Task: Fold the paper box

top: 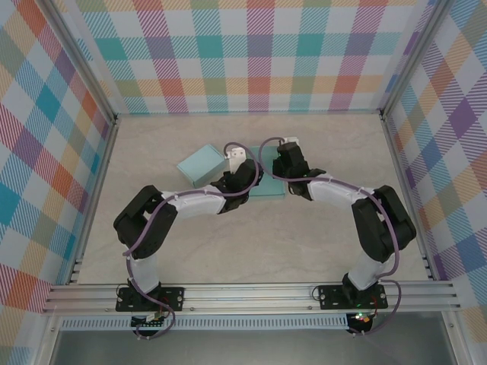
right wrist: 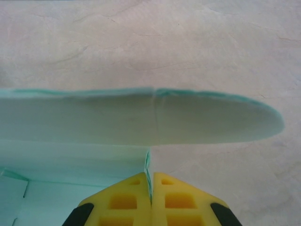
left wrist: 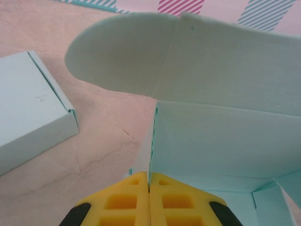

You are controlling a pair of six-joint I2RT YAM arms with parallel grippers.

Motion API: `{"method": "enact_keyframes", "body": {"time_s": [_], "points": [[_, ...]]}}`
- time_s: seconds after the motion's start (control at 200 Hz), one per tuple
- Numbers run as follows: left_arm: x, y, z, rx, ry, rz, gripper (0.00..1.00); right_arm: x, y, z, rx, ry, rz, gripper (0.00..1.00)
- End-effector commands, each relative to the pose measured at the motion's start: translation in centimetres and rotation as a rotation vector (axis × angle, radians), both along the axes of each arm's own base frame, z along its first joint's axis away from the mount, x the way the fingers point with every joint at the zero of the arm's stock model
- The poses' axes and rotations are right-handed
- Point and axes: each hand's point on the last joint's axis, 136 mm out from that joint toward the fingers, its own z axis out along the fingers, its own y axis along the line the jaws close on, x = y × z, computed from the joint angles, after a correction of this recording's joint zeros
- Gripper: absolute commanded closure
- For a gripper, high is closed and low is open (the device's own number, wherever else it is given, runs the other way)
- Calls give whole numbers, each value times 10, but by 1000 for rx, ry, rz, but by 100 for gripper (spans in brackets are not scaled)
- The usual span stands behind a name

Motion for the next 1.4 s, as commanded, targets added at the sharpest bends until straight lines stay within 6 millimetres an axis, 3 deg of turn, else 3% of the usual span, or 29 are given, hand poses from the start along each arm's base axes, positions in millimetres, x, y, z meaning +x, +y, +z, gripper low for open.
{"method": "enact_keyframes", "body": {"time_s": [0.0,0.56,0.755,1.005,1.19,1.395], "points": [[-15,-15,-9,-72,1,-16,93,-20,19,-9,66,23,32,95],[-55,16,-42,-80,54,17,90,-68,11,-46,81,54,-14,95],[-69,24,-33,-127,43,-22,75,-85,2,-62,84,48,0,96],[-91,41,-17,-192,21,-33,46,-97,-3,-74,65,53,-4,96],[-105,68,0,-203,-11,12,27,-102,-4,-81,41,58,-2,96],[-125,100,29,-255,-76,50,18,-106,0,-76,12,45,18,93]]}}
